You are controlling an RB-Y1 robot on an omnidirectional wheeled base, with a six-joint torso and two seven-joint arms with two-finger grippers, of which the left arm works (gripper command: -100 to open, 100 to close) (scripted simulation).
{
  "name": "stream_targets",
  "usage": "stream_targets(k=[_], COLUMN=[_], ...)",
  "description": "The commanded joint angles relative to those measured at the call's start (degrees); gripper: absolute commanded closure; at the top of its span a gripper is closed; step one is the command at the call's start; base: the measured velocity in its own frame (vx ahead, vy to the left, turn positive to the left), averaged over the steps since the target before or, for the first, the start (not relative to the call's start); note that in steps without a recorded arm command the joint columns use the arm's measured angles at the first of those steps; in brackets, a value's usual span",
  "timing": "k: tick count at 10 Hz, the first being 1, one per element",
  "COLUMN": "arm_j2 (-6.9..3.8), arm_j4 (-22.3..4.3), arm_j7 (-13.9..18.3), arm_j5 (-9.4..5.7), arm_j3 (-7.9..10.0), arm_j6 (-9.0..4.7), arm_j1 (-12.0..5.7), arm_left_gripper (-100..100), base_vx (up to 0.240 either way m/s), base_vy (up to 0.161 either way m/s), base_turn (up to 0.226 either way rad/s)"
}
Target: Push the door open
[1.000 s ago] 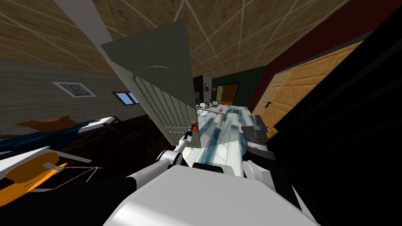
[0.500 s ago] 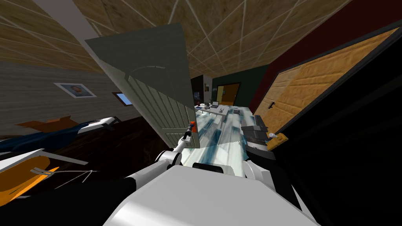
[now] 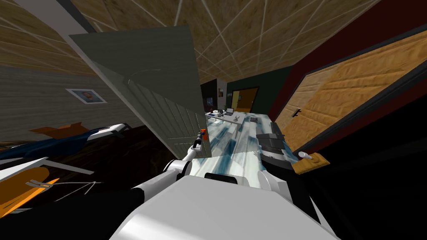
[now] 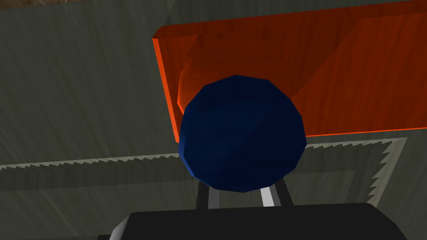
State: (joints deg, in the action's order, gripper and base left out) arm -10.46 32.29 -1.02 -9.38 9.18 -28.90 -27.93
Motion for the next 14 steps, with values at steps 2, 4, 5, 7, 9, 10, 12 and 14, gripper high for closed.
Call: stream_targets(k=[2, 4, 5, 7, 9, 10, 12, 14], arm_j2=[1.74, 3.35, 4.59, 7.2, 9.65, 10.65, 8.85, 8.26], arm_j4=[2.1, 2.2, 2.3, 2.6, 2.7, 2.8, 4.1, 4.1], arm_j7=[-2.5, -4.2, -5.4, -7.9, -10.2, -11.0, -10.6, -10.7], arm_j5=[-0.15, -0.07, -0.01, 0.11, 0.21, 0.25, 0.22, 0.15], arm_j3=[1.29, 1.77, 2.13, 2.86, 3.49, 3.73, 3.68, 3.85], arm_j6=[0.7, 0.68, 0.67, 0.64, 0.61, 0.6, 1.04, 0.82], arm_j1=[0.6, 0.21, -0.07, -0.66, -1.17, -1.36, -0.42, -0.36], arm_left_gripper=[-100, -100, -100, -100, -100, -100, -100, -100], base_vx=[0.091, -0.195, -0.208, -0.214, -0.172, -0.148, 0.042, 0.223], base_vy=[-0.062, 0.046, 0.009, 0.005, 0.024, 0.005, 0.005, -0.001], base_turn=[0.089, 0.027, 0.05, 0.072, 0.062, 0.035, -0.02, -0.029])
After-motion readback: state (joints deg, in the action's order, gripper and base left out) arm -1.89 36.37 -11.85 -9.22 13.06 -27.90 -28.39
